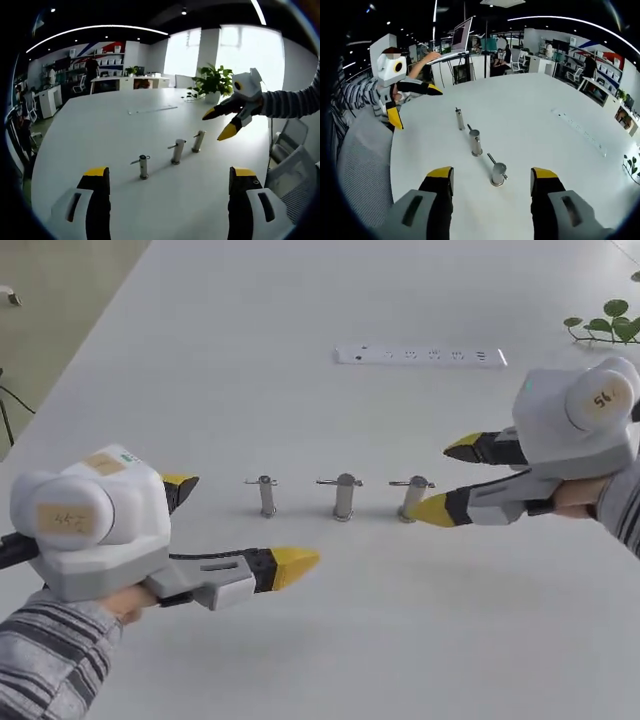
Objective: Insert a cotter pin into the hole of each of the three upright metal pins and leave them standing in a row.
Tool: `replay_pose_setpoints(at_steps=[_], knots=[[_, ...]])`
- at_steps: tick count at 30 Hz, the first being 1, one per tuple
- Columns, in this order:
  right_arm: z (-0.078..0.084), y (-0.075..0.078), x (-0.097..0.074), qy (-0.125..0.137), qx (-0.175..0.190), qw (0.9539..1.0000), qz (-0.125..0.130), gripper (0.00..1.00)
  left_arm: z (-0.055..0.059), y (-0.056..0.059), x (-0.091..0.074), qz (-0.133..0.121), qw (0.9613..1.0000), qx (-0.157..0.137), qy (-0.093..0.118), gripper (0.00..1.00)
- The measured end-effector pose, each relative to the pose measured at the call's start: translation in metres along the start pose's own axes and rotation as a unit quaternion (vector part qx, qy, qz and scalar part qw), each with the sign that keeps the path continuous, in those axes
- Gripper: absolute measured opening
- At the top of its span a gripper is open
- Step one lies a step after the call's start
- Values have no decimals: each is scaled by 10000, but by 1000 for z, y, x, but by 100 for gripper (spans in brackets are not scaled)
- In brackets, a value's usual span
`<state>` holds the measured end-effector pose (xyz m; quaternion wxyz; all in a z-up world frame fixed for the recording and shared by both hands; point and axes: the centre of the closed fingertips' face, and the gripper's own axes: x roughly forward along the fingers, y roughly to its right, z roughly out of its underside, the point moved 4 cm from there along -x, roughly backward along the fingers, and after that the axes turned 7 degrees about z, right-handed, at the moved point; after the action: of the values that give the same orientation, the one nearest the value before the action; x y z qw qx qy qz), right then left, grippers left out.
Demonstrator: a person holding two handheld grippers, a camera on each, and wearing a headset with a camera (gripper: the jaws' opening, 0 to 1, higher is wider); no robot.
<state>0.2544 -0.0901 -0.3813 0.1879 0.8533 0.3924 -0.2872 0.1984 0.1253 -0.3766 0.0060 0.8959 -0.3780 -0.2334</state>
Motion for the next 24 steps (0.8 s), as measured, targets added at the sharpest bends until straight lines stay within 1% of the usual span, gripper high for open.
replay_pose_setpoints(at_steps=[3,5,6,10,12,14,16,17,18,20,22,24], knots=[[5,-3,-7,14,352,9991,230,66,0,-1,-1,-45,10000,-7,-7,99],[7,-6,-10,94,447,9986,271,68,0,-1,-2,-48,10000,-22,-2,99],[9,-7,-12,136,556,9978,341,69,0,0,-2,-48,10000,-31,-2,99],[17,-13,-16,177,814,9955,448,71,2,1,-4,-56,10000,-14,-31,99],[20,-16,-18,226,1034,9930,523,73,4,1,-5,-66,10000,-20,-55,99],[23,-21,-20,210,1072,9926,526,74,6,2,-6,-80,9999,-37,-60,99],[26,-24,-22,195,1092,9920,598,76,7,3,-7,-93,9999,-42,-50,99],[26,-25,-23,240,1164,9908,648,76,8,4,-7,-111,9999,-55,-58,99],[26,-27,-24,279,1202,9903,636,76,8,3,-7,-138,9999,-57,-39,99],[27,-28,-24,334,1246,9892,702,76,8,4,-7,-171,9998,-50,-26,99],[29,-31,-23,294,1206,9896,722,76,8,4,-8,-213,9998,-34,-14,99],[31,-33,-23,248,1191,9896,770,75,9,5,-9,-213,9997,-56,-49,99]])
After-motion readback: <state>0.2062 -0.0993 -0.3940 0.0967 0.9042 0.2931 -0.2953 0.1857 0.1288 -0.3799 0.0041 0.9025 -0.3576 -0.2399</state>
